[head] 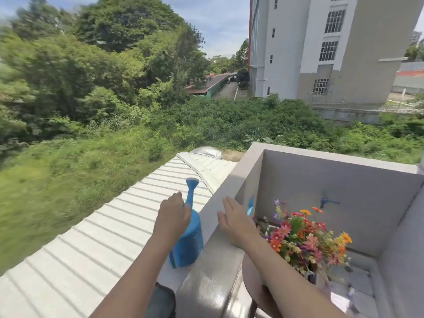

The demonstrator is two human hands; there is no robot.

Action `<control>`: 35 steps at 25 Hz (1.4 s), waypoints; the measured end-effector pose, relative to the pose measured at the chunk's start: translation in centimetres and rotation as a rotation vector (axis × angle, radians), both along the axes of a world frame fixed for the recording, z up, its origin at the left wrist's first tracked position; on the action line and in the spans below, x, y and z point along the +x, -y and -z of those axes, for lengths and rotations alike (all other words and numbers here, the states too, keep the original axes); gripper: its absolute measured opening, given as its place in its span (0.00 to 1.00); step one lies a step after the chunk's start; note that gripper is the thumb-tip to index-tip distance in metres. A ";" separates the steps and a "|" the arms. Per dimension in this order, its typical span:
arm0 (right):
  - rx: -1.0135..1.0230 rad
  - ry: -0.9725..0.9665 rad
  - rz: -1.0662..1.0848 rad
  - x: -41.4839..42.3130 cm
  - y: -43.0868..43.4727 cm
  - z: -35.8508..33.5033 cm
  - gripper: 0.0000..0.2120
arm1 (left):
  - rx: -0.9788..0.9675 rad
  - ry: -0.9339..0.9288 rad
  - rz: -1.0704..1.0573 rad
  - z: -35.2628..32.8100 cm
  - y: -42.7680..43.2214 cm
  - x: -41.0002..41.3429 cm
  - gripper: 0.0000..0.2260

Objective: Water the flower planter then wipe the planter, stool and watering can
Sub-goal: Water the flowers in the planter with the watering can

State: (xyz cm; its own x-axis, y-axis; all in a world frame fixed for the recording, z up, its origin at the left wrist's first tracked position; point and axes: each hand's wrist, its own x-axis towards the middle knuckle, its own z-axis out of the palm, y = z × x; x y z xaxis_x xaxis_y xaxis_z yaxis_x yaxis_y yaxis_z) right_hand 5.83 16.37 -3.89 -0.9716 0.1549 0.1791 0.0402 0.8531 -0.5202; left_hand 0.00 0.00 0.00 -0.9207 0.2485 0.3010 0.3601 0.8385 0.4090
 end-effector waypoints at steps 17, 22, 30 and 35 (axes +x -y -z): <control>-0.132 0.102 -0.067 -5.9 5.0 7.3 0.25 | 0.579 0.137 -0.299 7.0 -0.2 0.3 0.12; -0.190 -0.008 -0.043 -4.2 5.2 6.3 0.34 | 0.564 0.136 -0.180 4.7 0.8 0.1 0.13; -0.160 -0.209 0.083 1.2 2.6 1.0 0.37 | 0.447 0.217 0.281 -4.8 -1.3 -1.1 0.05; -0.163 -0.266 0.161 4.7 1.5 -0.6 0.32 | 0.228 0.135 0.485 -8.4 -4.5 -0.1 0.03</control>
State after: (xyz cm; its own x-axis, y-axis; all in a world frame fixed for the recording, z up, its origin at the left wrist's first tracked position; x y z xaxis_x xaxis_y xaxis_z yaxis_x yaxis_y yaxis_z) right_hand 10.55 14.84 -3.24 -0.8549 0.3497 0.3832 0.0122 0.7520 -0.6590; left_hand -0.11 4.46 8.38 -0.7509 0.5961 0.2842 0.6149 0.4741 0.6302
